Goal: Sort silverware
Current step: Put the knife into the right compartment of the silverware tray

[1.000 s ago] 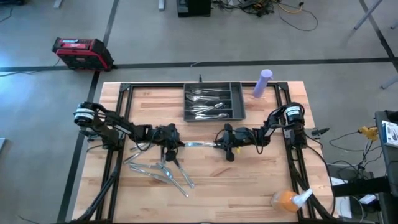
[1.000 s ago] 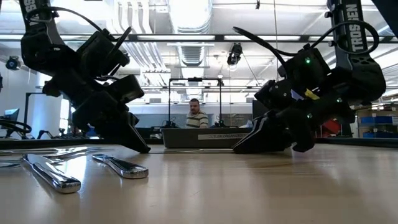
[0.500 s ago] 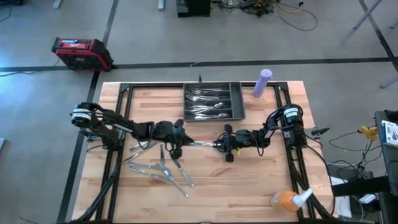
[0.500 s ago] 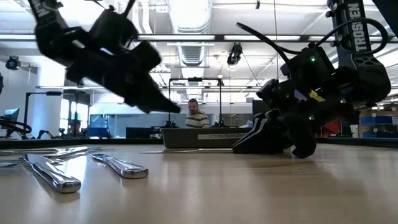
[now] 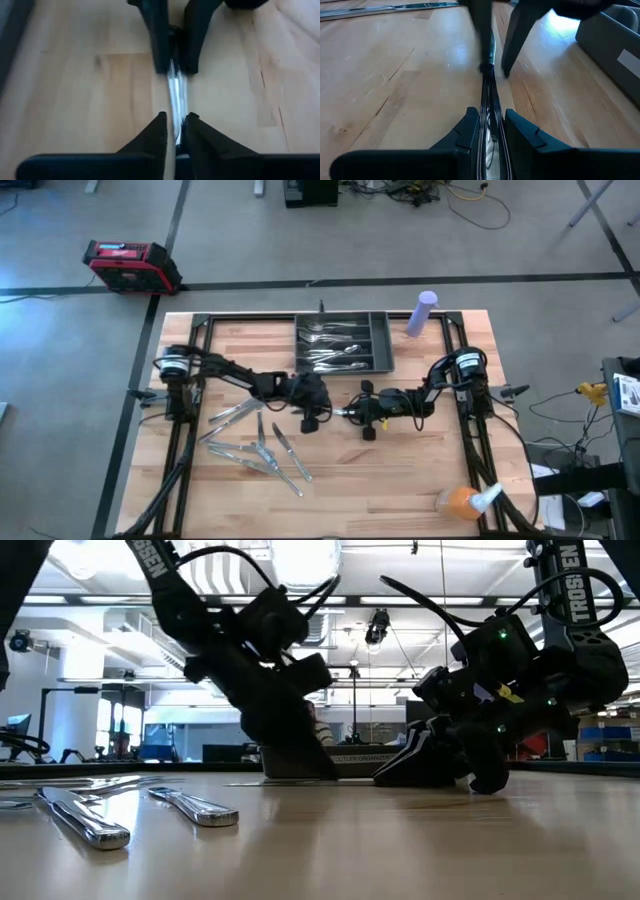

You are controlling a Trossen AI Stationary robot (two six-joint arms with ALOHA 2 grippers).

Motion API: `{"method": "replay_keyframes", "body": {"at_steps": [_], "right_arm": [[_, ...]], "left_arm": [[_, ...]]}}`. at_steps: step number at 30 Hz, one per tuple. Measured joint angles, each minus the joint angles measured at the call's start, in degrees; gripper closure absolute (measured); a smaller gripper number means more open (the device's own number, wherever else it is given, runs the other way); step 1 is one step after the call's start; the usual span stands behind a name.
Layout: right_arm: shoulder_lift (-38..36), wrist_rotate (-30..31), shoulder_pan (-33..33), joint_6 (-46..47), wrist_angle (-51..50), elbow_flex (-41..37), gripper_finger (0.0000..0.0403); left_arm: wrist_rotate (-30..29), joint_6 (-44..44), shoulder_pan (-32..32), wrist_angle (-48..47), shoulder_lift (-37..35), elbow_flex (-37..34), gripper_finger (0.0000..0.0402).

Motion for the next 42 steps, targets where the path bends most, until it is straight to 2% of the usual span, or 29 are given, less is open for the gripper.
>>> {"method": "replay_keyframes", "body": {"at_steps": [8, 13, 17, 24, 26, 30, 36, 39, 42], "right_arm": [[0.00, 0.20, 0.33, 0.11, 0.00, 0.00, 0.0348], [0.00, 0.22, 0.33, -0.01, 0.00, 0.00, 0.0348], [0.00, 0.24, 0.33, -0.29, 0.00, 0.00, 0.0348], [-0.09, 0.87, 0.35, -0.25, -0.15, -0.02, 0.0350], [-0.11, 0.89, 0.37, -0.37, -0.15, -0.02, 0.0352], [-0.15, 1.05, 0.40, -1.52, 0.38, -0.04, 0.0356], [-2.13, 2.37, 0.39, 0.61, -1.01, -0.20, 0.0284], [-3.76, 3.15, 0.37, 1.20, -2.38, -0.22, 0.0245], [-4.64, 2.89, 0.33, 2.38, -4.36, -0.13, 0.0220]], "left_arm": [[1.70, -2.11, 0.04, -1.59, 0.66, 0.68, 0.0257], [1.97, -5.57, 0.17, -1.71, 2.73, 0.81, 0.0243], [1.51, -5.91, 0.23, -0.49, 5.32, 0.99, 0.0277], [-2.62, -1.95, -0.03, -0.51, 6.09, 0.99, 0.0381], [-3.09, -0.72, -0.13, -0.47, 6.09, 0.99, 0.0383], [-7.90, 4.53, -1.46, -0.16, 6.07, 0.99, 0.0384], [-16.55, 11.44, -4.19, 1.42, 6.30, 0.99, 0.0394], [-19.34, 13.29, -4.61, 2.05, 6.46, 0.99, 0.0400], [-19.46, 13.53, -4.65, 2.07, 6.43, 0.99, 0.0398]]}}
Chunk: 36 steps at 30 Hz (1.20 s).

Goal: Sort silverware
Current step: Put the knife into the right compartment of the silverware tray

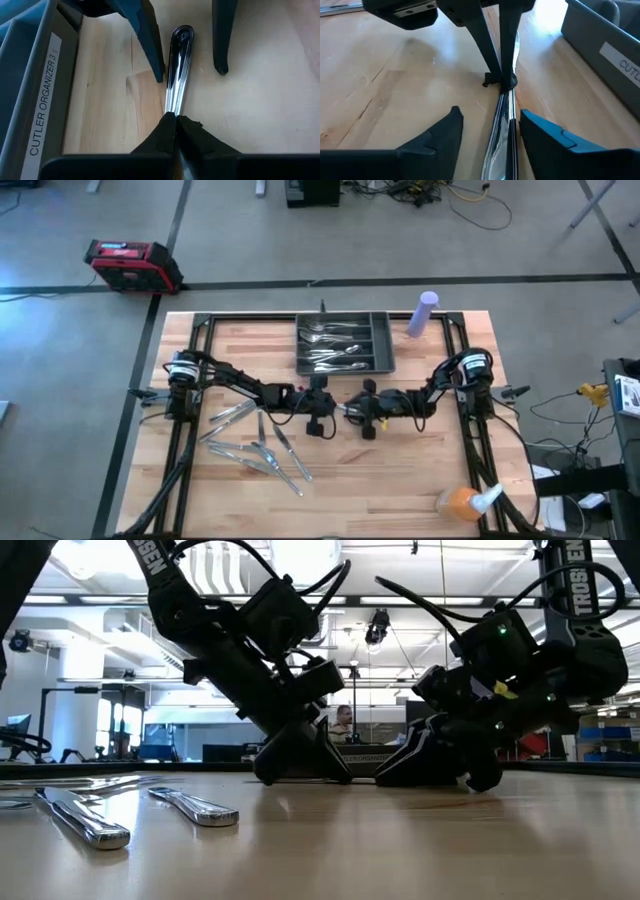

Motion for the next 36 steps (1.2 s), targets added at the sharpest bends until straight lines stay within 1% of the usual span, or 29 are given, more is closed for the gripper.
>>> {"method": "replay_keyframes", "body": {"at_steps": [2, 4, 11, 15, 19, 24, 28, 30, 36], "right_arm": [[-0.10, -0.09, 0.00, 1.37, -1.51, 0.11, 0.0215], [-0.08, -0.26, -0.08, 3.24, -2.40, 0.15, 0.0219], [0.05, -0.52, 0.17, 6.31, -2.72, 0.17, 0.0262], [0.05, -0.05, 0.17, 7.83, -3.09, 0.17, 0.0298], [0.12, 0.32, 0.20, 7.36, -3.46, 0.17, 0.0348], [0.14, 1.19, 0.58, 2.04, -3.44, 0.28, 0.0350], [0.14, 2.57, 0.79, -2.57, -4.34, 0.88, 0.0350], [0.14, 2.51, 0.81, -3.31, -4.60, 1.08, 0.0350], [0.11, 2.44, 0.81, -4.55, -5.08, 1.36, 0.0350]], "left_arm": [[0.09, -0.03, 0.01, 0.00, -0.05, 0.00, 0.0398], [0.08, -0.01, 0.01, -0.07, -0.26, 0.00, 0.0398], [0.56, -0.08, -0.12, -0.82, -0.60, 0.00, 0.0399], [1.06, -0.20, -0.56, -3.27, -3.30, -0.37, 0.0400], [2.85, 0.66, -0.95, -6.79, -8.42, -1.11, 0.0401], [5.51, 1.10, -0.12, -5.60, -13.71, -1.33, 0.0401], [6.03, 0.87, 0.87, -8.10, -13.67, -1.64, 0.0400], [6.94, -0.35, 1.48, -7.00, -13.39, -1.55, 0.0394], [8.23, -2.24, 2.29, -6.60, -11.13, -1.49, 0.0356]]}}
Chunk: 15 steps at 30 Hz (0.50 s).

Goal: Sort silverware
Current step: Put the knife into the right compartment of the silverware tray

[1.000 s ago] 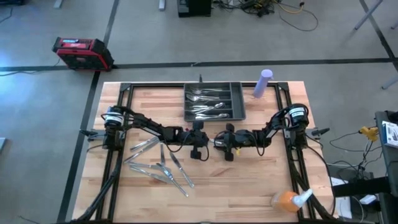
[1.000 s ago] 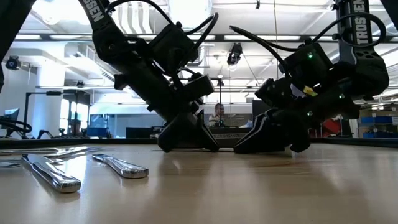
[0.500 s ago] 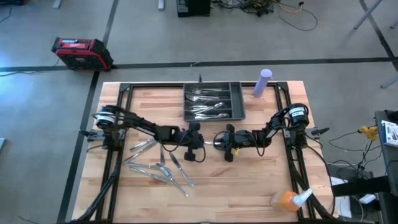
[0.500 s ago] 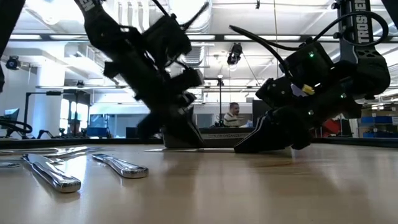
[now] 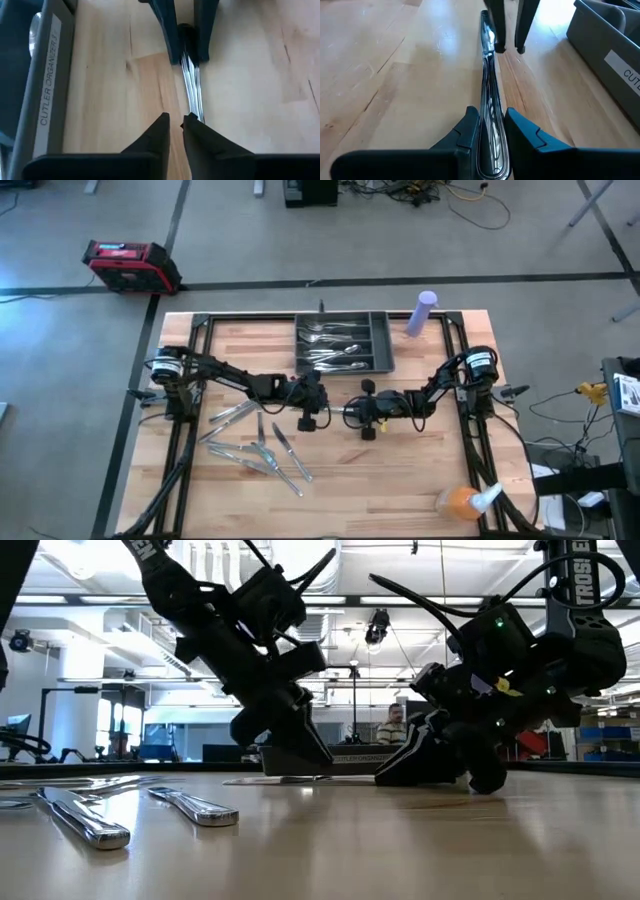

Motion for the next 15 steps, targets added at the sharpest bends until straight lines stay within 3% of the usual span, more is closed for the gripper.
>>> {"method": "replay_keyframes", "body": {"at_steps": [2, 6, 15], "right_arm": [[-0.01, 0.07, 0.01, -0.73, 0.20, 0.02, 0.0350], [-0.04, 0.51, 0.13, -3.80, 2.50, 0.11, 0.0399], [-0.04, 1.10, 0.08, -3.76, 1.97, 0.51, 0.0402]], "left_arm": [[2.08, -0.37, 0.07, 0.33, 0.28, 0.02, 0.0339], [7.41, -2.69, 0.07, 1.98, 0.89, 0.02, 0.0301], [6.60, -5.71, 1.40, 3.01, 1.60, 0.13, 0.0211]]}}
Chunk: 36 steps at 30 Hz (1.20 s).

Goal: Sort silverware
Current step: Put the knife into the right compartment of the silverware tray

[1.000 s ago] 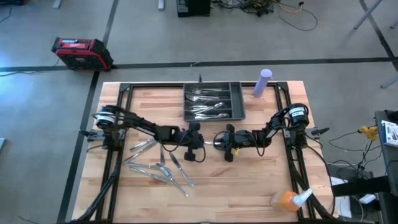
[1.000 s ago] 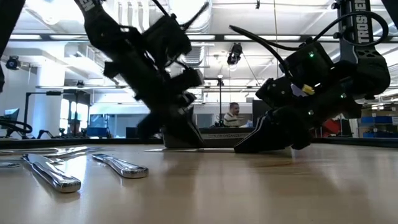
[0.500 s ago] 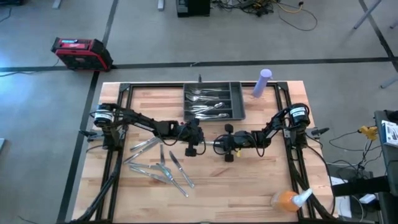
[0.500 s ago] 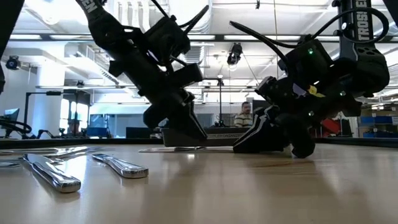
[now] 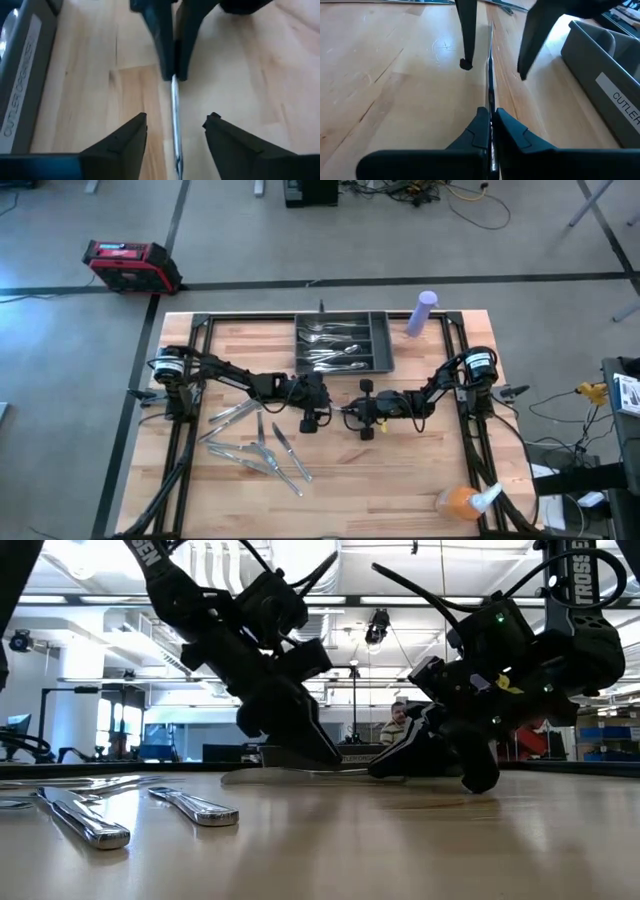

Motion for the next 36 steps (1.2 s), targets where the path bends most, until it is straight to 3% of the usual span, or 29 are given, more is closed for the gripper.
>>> {"method": "replay_keyframes", "body": {"at_steps": [5, 9, 13, 17, 23, 31, 36], "right_arm": [[0.00, -0.01, -0.03, 0.06, -0.09, 0.02, 0.0402], [0.00, -0.08, -0.06, 0.28, -0.16, 0.04, 0.0403], [0.00, -0.18, -0.06, 0.67, -0.18, 0.04, 0.0402], [0.00, -0.49, -0.11, 2.21, 0.10, 0.03, 0.0394], [-3.94, 0.41, 0.17, 5.36, -3.10, -0.25, 0.0344], [-27.26, 1.91, 2.54, 5.27, -20.89, -0.49, 0.0253], [-40.37, 15.90, 2.65, 7.67, -32.47, -0.05, 0.0237]], "left_arm": [[0.38, -1.94, 0.54, 0.23, 2.95, 0.14, 0.0195], [0.78, -2.03, 0.53, 1.10, 4.80, 0.32, 0.0211], [1.10, -1.80, 0.42, 1.07, 5.12, 0.35, 0.0272], [0.98, -0.76, 0.42, 0.77, 5.08, 0.31, 0.0375], [-0.09, 0.22, 0.42, 0.72, 4.65, 0.27, 0.0395], [-1.11, 9.13, 0.47, -2.68, -3.96, -0.30, 0.0399], [-0.27, 19.90, 0.47, -1.47, -10.60, -0.06, 0.0400]]}}
